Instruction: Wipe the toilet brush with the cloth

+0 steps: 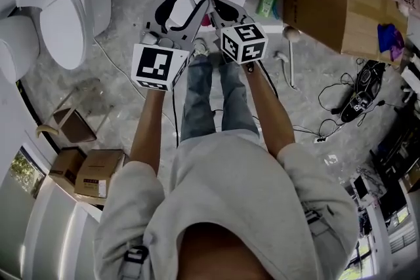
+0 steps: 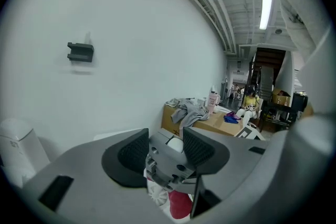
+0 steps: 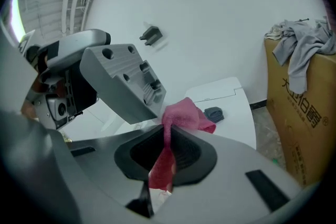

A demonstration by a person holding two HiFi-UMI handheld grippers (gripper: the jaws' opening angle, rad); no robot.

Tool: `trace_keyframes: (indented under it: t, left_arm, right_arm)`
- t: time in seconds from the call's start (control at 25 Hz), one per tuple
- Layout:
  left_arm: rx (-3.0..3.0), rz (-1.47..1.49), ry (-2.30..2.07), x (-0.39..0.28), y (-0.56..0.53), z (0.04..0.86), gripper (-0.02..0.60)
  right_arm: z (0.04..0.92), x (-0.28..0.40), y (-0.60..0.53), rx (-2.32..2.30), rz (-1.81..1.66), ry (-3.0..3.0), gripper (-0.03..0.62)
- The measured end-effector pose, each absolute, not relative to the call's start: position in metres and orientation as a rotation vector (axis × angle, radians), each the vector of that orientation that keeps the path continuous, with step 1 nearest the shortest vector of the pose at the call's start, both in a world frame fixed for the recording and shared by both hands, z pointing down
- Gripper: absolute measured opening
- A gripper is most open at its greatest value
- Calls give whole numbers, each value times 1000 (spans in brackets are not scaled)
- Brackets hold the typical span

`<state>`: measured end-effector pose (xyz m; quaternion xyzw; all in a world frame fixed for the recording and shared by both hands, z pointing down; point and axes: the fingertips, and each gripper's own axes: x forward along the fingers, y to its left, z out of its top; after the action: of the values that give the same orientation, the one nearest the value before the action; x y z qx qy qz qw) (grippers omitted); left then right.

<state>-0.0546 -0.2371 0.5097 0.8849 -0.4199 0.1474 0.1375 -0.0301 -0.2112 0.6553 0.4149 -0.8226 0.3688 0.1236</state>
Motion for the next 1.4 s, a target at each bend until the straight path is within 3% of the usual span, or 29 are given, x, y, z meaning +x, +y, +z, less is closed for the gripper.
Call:
trace_keyframes:
  t: [1.08, 1.4]
  left_arm:
    - [2532, 416, -1218, -61, -237, 511, 218]
    - [2548, 440, -1202, -56, -235, 511, 218]
  right_arm:
    - [762, -37, -225, 1084, 1131, -2150, 60]
    - [742, -31, -220, 1133, 989, -2178, 60]
